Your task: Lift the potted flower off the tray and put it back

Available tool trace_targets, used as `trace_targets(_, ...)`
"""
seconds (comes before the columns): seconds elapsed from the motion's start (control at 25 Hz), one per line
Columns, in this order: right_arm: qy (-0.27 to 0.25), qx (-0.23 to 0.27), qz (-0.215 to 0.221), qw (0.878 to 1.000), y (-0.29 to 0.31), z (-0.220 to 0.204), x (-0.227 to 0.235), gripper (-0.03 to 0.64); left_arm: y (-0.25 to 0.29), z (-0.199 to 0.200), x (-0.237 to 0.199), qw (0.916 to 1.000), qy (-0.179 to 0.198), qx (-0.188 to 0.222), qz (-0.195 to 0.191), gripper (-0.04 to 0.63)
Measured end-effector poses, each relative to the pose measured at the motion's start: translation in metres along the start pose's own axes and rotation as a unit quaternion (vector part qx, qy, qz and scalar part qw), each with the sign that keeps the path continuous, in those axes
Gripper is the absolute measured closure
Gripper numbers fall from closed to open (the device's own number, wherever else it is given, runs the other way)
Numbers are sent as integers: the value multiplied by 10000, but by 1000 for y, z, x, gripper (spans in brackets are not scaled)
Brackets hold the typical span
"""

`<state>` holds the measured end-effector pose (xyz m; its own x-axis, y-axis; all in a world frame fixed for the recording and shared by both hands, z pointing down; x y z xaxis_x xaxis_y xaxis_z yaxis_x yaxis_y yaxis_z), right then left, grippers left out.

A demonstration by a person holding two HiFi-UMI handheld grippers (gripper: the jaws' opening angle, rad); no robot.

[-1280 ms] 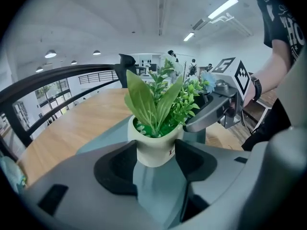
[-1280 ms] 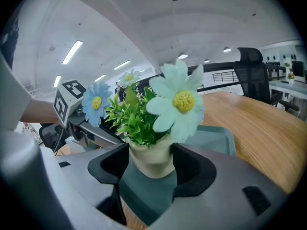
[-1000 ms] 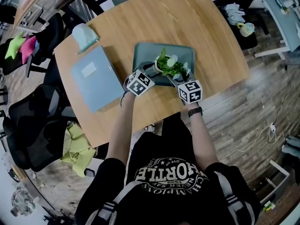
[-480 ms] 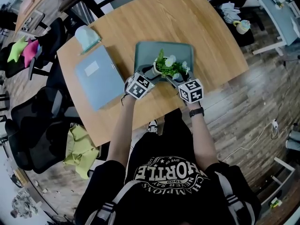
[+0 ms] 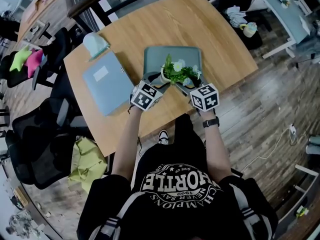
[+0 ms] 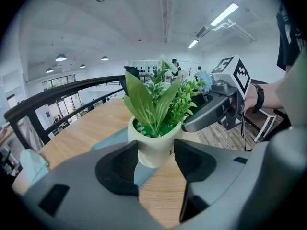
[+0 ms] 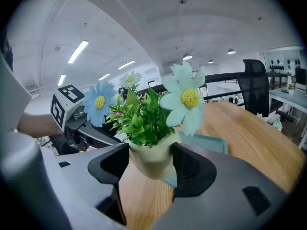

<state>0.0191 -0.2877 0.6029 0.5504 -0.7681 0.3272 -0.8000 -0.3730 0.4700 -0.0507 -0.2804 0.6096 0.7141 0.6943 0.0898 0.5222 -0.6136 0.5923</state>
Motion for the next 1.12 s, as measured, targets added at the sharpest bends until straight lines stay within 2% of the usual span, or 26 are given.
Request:
trace_targets(0.76,-461,267,31,9986,-78,36,-92,316,-102,40,48,9986,-11,468,265,347)
trace_targets(1.12,-511,483,-82,9975,-96,48,-95,318,-109,58,54,9980,47,591,206,347)
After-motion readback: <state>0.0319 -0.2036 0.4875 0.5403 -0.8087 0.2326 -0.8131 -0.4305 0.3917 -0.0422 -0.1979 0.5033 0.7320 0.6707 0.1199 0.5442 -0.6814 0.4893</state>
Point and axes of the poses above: the fingertips, and each gripper's own axes: y forward along the fingers, x to its right, z out of its top, the point moved 1 cm from there along -y, backward along the fingers, and after that the axes turned 11 degrees about z, right-handed, at the moved point
